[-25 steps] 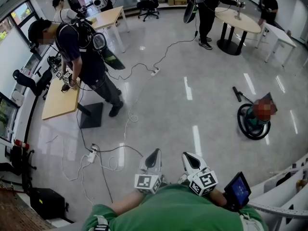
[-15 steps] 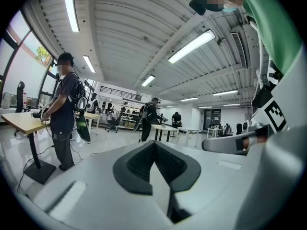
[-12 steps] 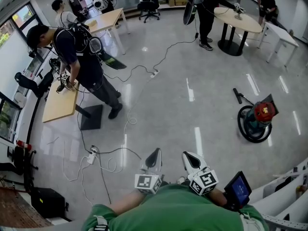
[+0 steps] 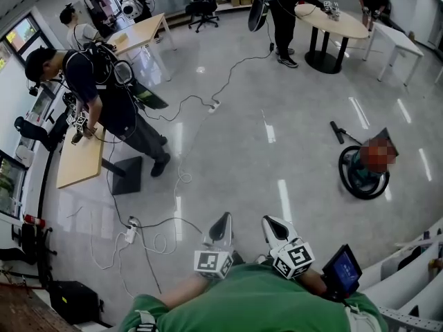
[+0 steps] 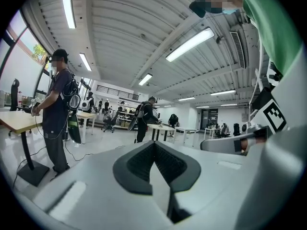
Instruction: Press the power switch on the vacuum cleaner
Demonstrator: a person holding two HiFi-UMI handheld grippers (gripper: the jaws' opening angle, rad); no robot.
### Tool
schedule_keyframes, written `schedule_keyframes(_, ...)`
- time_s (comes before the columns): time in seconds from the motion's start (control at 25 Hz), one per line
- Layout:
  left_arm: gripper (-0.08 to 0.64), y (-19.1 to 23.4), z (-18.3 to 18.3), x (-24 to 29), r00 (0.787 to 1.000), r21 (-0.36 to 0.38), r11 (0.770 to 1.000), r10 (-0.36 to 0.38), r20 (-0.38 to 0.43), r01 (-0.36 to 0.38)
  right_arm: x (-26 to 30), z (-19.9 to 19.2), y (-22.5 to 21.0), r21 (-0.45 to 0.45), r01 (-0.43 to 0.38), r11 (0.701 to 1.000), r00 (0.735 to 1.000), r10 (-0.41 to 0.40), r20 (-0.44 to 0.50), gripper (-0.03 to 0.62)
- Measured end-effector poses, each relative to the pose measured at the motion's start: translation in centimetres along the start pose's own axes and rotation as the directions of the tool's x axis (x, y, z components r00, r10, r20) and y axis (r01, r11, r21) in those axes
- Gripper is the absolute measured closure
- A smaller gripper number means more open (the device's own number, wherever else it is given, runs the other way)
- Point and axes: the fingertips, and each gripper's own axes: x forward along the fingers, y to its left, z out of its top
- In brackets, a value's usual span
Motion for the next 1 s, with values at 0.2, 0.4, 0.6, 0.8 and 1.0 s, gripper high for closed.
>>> schedule_keyframes(0.2, 0.554, 1.9, 0.0, 3.2, 0.999, -0.01, 0.999, -0.051, -0.005, 0.051, 2.6, 0.3, -1.2, -0.005, 0.053, 0.999, 0.999, -0.053, 0.004, 0.591)
schedule_keyframes(0.4, 0.552, 3.7, 1.0, 7.1, 0.991, -0.01, 0.991, -0.135, -0.003, 0.135, 5.9, 1.7, -2.5, -0.014, 0.122, 0.992, 0.992, -0.121, 0.015, 0.591)
schedule_keyframes(0.6, 0.553, 7.1, 1.5, 9.3, 0.978, -0.017, 0.978, -0.209, -0.008, 0.209, 9.3, 2.6, -1.8, -0.012, 0.192, 0.981, 0.981, -0.192, 0.035, 0.591)
schedule_keyframes(0.8, 0.552, 10.3, 2.1, 12.0, 0.961, -0.039, 0.961, -0.275, -0.016, 0.274, 13.0, 3.1, -1.7, -0.008, 0.265, 0.964, 0.964, -0.264, 0.044, 0.591)
schedule_keyframes(1.0, 0.553, 13.8, 2.9, 14.2, 0.947, -0.049, 0.946, -0.322, -0.017, 0.321, 16.8, 3.7, -1.3, -0.007, 0.32, 0.948, 0.947, -0.319, 0.042, 0.591)
